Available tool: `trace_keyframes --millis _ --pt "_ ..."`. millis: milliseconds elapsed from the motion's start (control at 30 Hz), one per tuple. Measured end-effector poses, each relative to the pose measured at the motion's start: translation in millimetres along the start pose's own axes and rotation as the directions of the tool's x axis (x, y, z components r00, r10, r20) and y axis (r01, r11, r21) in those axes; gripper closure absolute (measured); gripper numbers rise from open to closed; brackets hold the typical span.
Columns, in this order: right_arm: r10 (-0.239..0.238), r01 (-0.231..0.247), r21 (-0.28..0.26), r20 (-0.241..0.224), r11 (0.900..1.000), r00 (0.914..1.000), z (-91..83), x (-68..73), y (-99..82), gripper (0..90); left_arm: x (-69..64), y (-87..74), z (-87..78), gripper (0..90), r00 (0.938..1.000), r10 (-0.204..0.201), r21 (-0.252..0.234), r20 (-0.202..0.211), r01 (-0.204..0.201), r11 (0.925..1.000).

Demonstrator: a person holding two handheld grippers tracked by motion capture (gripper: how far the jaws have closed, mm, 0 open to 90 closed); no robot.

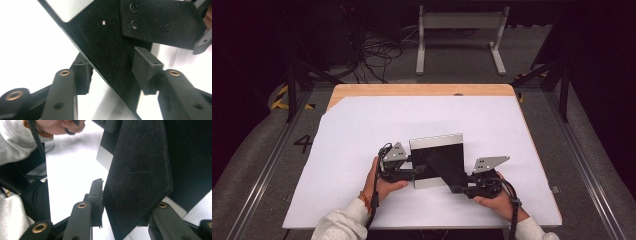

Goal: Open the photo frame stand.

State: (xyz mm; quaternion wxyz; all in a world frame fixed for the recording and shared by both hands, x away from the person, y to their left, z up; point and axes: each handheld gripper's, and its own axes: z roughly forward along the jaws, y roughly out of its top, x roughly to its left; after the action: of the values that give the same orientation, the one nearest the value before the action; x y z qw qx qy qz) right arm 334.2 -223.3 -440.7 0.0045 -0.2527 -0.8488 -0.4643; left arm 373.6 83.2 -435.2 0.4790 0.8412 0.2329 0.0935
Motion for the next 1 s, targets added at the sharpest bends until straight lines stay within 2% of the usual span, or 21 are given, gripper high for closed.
trace_keyframes --millis 100,233,367,467,667,900,1000 --pt "-0.012 0.012 0.005 0.005 0.9999 0.9999 2.1 2.1 0.3 70.4 -5.4 3.6 -3.4 56.0 0.9975 0.057 -0.001 -0.043 -0.057 0.9984" --pt "-0.038 0.037 0.019 0.016 0.9991 0.9992 5.0 6.8 0.8 72.6 -9.1 5.9 -6.0 59.8 0.9930 0.094 -0.009 -0.071 -0.095 0.9954" --pt "-0.059 0.057 0.050 0.034 0.9971 0.9977 8.3 10.4 0.5 74.4 -13.0 7.2 -7.4 61.1 0.9854 0.135 -0.010 -0.103 -0.137 0.9905" --pt "-0.074 0.072 0.080 0.032 0.9942 0.9967 10.5 13.0 -0.6 74.0 -14.5 7.2 -8.7 63.0 0.9845 0.142 -0.018 -0.103 -0.144 0.9894" --pt "-0.085 0.080 0.085 0.053 0.9932 0.9950 10.2 16.0 -1.5 72.9 -14.1 6.1 -9.7 64.1 0.9864 0.137 -0.027 -0.090 -0.140 0.9898" --pt "-0.080 0.073 0.071 0.095 0.9948 0.9922 1.5 15.9 0.8 68.2 -13.9 5.4 -11.0 65.5 0.9874 0.139 -0.032 -0.076 -0.141 0.9894" --pt "-0.076 0.071 0.048 0.109 0.9963 0.9912 -7.9 14.5 1.6 72.8 -13.9 4.6 -12.1 66.5 0.9884 0.137 -0.037 -0.065 -0.140 0.9895"
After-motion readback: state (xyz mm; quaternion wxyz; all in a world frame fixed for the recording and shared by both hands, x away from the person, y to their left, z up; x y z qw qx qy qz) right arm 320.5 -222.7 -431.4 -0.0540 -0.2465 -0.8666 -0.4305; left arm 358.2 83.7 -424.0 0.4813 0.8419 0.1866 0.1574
